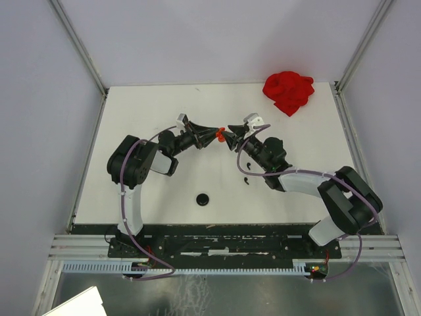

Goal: Insert the wireless bluetooth earbuds into the charging case
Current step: Place the earbud in the charging case.

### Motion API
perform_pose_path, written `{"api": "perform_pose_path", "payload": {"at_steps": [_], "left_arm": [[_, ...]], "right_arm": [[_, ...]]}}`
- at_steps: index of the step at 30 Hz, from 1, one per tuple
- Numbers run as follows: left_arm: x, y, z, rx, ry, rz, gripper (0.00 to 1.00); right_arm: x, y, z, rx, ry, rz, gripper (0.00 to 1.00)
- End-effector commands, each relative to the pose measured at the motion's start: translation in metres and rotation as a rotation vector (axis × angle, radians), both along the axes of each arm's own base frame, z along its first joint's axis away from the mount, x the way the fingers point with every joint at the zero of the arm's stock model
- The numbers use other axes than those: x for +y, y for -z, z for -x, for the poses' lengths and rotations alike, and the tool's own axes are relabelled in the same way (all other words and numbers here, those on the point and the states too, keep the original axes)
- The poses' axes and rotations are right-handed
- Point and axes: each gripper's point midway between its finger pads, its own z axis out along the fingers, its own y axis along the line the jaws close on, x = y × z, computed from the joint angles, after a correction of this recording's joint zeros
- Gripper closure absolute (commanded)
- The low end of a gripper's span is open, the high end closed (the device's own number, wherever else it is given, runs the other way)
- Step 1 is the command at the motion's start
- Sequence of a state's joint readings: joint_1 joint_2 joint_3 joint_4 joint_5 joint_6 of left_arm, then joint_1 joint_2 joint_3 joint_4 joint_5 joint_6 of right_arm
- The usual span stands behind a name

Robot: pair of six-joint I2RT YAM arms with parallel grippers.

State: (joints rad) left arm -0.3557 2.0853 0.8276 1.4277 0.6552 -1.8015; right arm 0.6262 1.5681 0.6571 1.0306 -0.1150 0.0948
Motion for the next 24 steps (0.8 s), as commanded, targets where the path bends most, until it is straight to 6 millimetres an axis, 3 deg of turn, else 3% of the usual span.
{"api": "perform_pose_path", "payload": {"at_steps": [1, 5, 8, 10, 14, 24], "left_arm": [[0.001, -0.013, 0.001, -0.046, -0.007, 0.035, 0.97], [0.004, -0.011, 0.000, -0.043, -0.034, 0.021, 0.97], [0.009, -0.008, -0.003, -0.038, -0.077, -0.017, 0.97], [0.012, -0.007, -0.005, -0.038, -0.112, -0.048, 0.97], [0.021, -0.003, -0.008, -0.043, -0.186, -0.132, 0.97], [0.029, -0.002, -0.010, -0.051, -0.260, -0.221, 0.97]], "right_arm": [[-0.012, -0.070, 0.003, -0.125, 0.038, -0.117, 0.54], [-0.036, -0.080, -0.006, -0.034, 0.175, -0.123, 0.50], [-0.054, -0.061, -0.013, 0.193, 0.303, 0.004, 0.46], [-0.064, -0.037, -0.009, 0.338, 0.352, 0.137, 0.43], [-0.074, -0.015, -0.009, 0.471, 0.424, 0.229, 0.37], [-0.056, 0.044, -0.013, 0.691, 0.404, 0.383, 0.32]]}}
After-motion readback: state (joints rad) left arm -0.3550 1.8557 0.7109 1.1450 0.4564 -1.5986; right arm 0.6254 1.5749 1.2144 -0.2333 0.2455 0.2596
